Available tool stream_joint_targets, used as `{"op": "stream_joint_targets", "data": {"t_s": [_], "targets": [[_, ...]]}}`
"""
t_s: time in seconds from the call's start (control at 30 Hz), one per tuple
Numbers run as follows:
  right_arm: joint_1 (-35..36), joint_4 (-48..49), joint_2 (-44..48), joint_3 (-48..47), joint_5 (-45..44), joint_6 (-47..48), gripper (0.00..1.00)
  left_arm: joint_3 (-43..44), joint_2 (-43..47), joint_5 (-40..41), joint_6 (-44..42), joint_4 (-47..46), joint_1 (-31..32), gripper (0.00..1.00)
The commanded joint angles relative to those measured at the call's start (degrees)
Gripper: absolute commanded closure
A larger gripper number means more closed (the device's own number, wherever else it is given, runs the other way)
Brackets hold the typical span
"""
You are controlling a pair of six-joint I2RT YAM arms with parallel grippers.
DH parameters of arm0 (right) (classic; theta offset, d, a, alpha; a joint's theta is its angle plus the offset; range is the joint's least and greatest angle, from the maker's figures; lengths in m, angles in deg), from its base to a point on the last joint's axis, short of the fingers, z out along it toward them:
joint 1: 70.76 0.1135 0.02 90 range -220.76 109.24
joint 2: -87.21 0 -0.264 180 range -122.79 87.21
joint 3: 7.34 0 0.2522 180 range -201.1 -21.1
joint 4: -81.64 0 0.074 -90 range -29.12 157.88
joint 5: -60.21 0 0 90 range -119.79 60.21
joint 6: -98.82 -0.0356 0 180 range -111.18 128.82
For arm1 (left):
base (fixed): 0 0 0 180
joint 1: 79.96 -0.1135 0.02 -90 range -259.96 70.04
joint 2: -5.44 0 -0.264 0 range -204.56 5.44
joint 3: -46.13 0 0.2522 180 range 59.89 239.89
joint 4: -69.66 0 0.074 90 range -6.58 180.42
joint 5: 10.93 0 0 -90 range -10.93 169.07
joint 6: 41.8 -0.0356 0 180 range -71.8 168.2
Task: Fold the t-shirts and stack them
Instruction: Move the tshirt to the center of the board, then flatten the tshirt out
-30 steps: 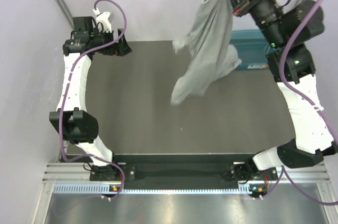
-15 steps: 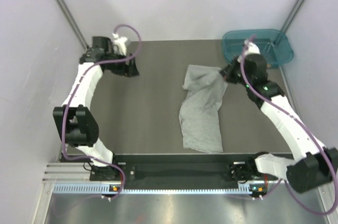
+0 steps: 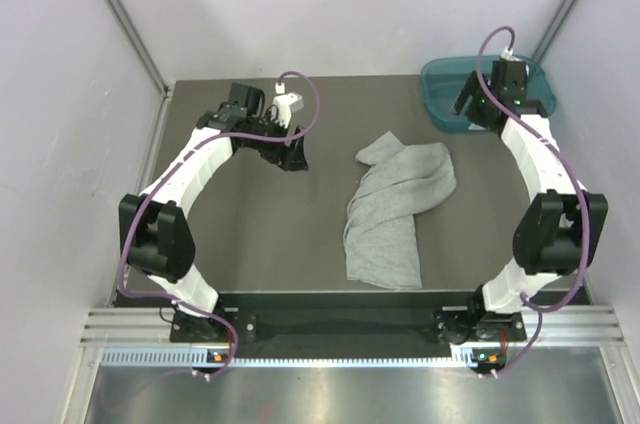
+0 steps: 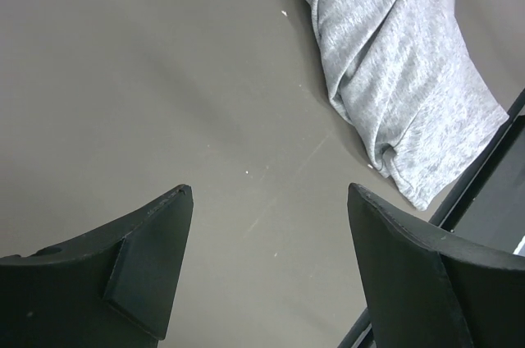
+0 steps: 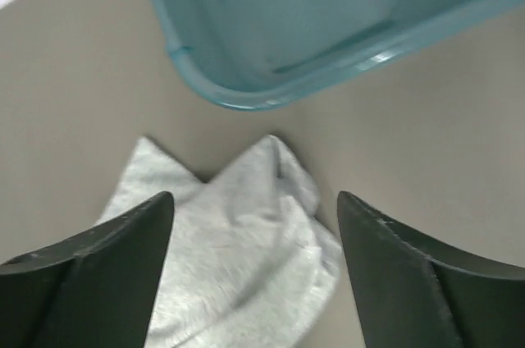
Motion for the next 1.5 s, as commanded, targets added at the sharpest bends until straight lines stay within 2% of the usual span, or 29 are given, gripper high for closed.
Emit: {"op": "stream_joint_targets", "data": {"t_s": [0.0,0.03,0.07,0.1,0.17,0.23,0.4,0.57,0.7,0.8,0.9,0.93,1.0,1.03,1.1,1.2,1.23,1.3,1.33,1.4,1.43,1.47], "targets": [[2.6,-12.9,2.2,-3.7,-6.8,2.3,0.18,-0.5,2.2,-1.6,-1.4,-1.8,-0.1,0.19],[4.5,-13.5,4.5,-1.3,-8.5,2.5,0.12,-0.5,2.3,-1.3,-1.7,-1.8,-0.2,0.18],[6.9,-14.1,10.2,4.6,-10.0,2.7,0.01,-0.5,2.7,-1.1,-2.0,-1.7,-0.2,0.17],[12.1,-14.6,13.1,7.8,-12.0,2.1,0.0,-0.5,3.0,-0.8,-2.1,-1.9,-0.3,0.17],[17.0,-16.8,20.0,16.1,-12.4,-0.2,0.0,-0.1,3.1,-0.5,-1.5,-1.8,-0.4,0.17],[22.6,-19.1,22.9,20.4,-12.4,-6.0,0.0,0.6,3.1,-0.8,-0.6,-1.1,-1.0,0.17],[34.7,-18.7,30.4,33.9,-12.3,-18.2,0.06,1.5,4.3,0.8,-0.2,0.3,-1.9,0.16],[40.6,-10.3,28.0,44.4,-6.3,-24.7,0.13,1.0,6.6,3.4,-0.7,2.8,-2.8,0.16],[42.4,-8.1,26.4,47.5,-7.3,-27.7,0.22,-0.4,8.4,5.4,-1.3,4.0,-3.0,0.16],[43.1,-4.5,24.4,49.6,-5.7,-28.1,0.31,-0.9,9.4,5.7,-1.9,4.7,-3.3,0.16],[44.4,-5.0,20.3,48.3,-6.4,-28.2,0.52,-0.8,9.8,7.1,-2.0,4.8,-3.7,0.16],[44.6,-4.9,19.6,47.9,-6.4,-28.4,0.64,-0.8,10.0,7.3,-2.2,4.8,-3.9,0.16],[44.8,-3.5,19.5,48.0,-5.3,-28.5,0.78,-0.5,10.0,7.5,-2.3,4.9,-4.1,0.16],[44.7,-3.2,19.8,47.9,-5.1,-28.6,0.97,-0.4,9.9,7.8,-2.3,4.9,-4.1,0.16],[44.7,-4.8,20.5,46.7,-5.9,-28.8,1.0,-0.1,9.9,8.0,-2.6,4.9,-4.4,0.16],[44.7,-8.7,23.3,38.4,-8.1,-26.0,1.0,0.6,9.6,7.6,-3.0,5.4,-4.8,0.16],[44.7,-9.4,22.9,30.7,-8.4,-24.5,1.0,0.8,9.4,7.5,-3.0,5.3,-4.9,0.16],[44.9,-11.5,20.5,20.9,-6.8,-18.9,1.0,1.3,8.9,7.5,-2.5,4.8,-5.7,0.16],[45.2,-11.6,16.9,9.9,-5.7,-16.9,1.0,1.4,8.8,7.1,-2.1,4.5,-6.2,0.16],[46.9,-13.8,12.4,-2.8,-3.4,-10.7,1.0,2.3,8.3,4.7,-0.7,3.7,-8.4,0.16],[47.2,-16.1,7.7,-16.0,-2.9,-9.1,1.0,2.7,8.2,3.7,-0.3,3.5,-9.5,0.16],[47.4,-16.7,5.6,-22.4,-1.3,-6.8,1.0,3.4,8.3,2.5,0.5,3.1,-11.8,0.16]]}}
